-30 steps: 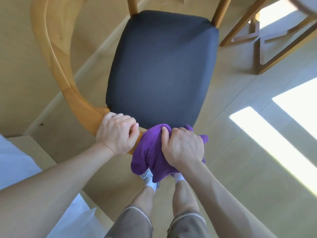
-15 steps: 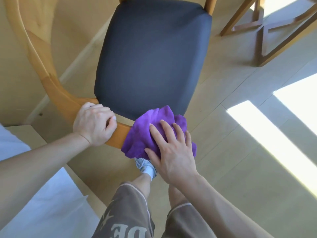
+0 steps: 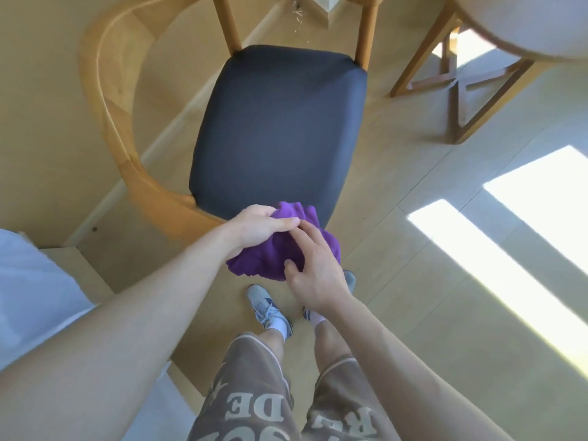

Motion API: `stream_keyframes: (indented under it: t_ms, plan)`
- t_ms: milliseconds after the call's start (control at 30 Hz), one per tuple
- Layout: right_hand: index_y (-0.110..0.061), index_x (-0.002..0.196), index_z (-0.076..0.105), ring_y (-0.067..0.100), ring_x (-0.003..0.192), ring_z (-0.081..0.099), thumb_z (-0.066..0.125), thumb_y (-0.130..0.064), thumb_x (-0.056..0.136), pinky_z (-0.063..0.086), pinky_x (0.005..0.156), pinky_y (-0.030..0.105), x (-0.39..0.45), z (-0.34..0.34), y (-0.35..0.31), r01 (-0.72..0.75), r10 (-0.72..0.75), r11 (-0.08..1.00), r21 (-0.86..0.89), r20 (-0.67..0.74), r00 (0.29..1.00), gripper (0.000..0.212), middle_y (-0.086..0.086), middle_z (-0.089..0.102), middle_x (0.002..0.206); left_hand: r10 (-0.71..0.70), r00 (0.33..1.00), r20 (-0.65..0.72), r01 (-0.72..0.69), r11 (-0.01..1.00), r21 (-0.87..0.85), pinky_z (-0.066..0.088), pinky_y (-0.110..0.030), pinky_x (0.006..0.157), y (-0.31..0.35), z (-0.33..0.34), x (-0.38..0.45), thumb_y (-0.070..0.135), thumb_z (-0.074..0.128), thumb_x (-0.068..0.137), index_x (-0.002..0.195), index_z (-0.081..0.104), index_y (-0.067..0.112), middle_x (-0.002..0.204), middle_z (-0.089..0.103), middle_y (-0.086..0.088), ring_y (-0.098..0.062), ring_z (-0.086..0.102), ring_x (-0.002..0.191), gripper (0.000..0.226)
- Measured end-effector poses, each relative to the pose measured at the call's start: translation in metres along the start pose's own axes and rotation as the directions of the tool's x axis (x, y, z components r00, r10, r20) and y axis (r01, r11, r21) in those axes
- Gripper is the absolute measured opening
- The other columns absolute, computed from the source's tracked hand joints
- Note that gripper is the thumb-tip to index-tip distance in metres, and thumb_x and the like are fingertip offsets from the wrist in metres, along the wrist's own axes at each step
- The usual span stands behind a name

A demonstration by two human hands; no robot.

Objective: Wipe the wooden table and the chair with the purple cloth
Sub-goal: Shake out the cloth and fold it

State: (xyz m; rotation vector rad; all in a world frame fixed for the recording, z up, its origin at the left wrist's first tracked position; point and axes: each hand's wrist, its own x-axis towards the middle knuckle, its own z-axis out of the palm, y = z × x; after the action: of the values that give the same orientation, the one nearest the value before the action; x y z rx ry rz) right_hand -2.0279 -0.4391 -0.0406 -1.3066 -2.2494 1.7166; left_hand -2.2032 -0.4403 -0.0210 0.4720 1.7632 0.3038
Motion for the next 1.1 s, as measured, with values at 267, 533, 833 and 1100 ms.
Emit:
stream_keyframes:
  t_ms: [267,533,833,1100]
  plan:
    - [-0.022,0.136,0.054,0.0,0.114,0.056,0.062,-0.02,0.083,0.044,0.087,0.023,-0.066,-0.062,0.023,-0.169,0.219,0.941,0.293,-0.148,0.964,0.053,-0.007,0.054,0.128,0.21,0.977,-0.036,-0.206,0.894,-0.399,0.053,-0.043,0.1,-0.012,0.023,-0.105,0.012,0.064,0.097,0.13,0.058,0.016,0.122,0.072,-0.002,-0.022,0.066,0.116,0.034]
    - [-0.015,0.135,0.065,0.033,0.13,0.058,0.045,-0.054,0.103,0.051,0.103,0.041,-0.113,-0.064,-0.033,-0.457,0.122,0.479,0.749,0.458,0.88,0.054,0.019,0.062,0.138,0.457,0.887,0.064,-0.272,0.629,-0.728,0.055,-0.036,0.093,-0.002,0.003,-0.234,0.023,0.068,0.093,0.131,0.062,0.018,0.135,0.063,-0.014,-0.03,0.06,0.125,0.039]
    - [-0.006,0.127,0.068,0.036,0.118,0.064,0.076,-0.036,0.082,0.055,0.09,0.042,-0.184,-0.064,-0.15,-0.256,-0.143,0.379,0.889,0.33,0.933,0.055,0.023,0.067,0.123,0.627,0.759,-0.177,-0.487,0.365,-0.793,0.042,-0.046,0.112,-0.031,-0.027,-0.36,0.004,0.058,0.092,0.146,0.045,0.005,0.146,0.052,-0.02,-0.033,0.05,0.136,0.055]
    - [-0.021,0.091,0.082,0.029,0.091,0.077,0.073,-0.016,0.08,0.061,0.07,0.041,-0.23,-0.14,-0.27,-0.077,-0.098,0.692,0.718,0.2,0.975,0.016,0.011,0.077,0.107,0.647,0.72,-0.25,-0.577,0.359,-0.733,0.056,-0.039,0.091,-0.038,-0.052,-0.422,-0.008,0.061,0.08,0.142,0.045,0.02,0.139,0.059,-0.015,-0.03,0.061,0.125,0.07]
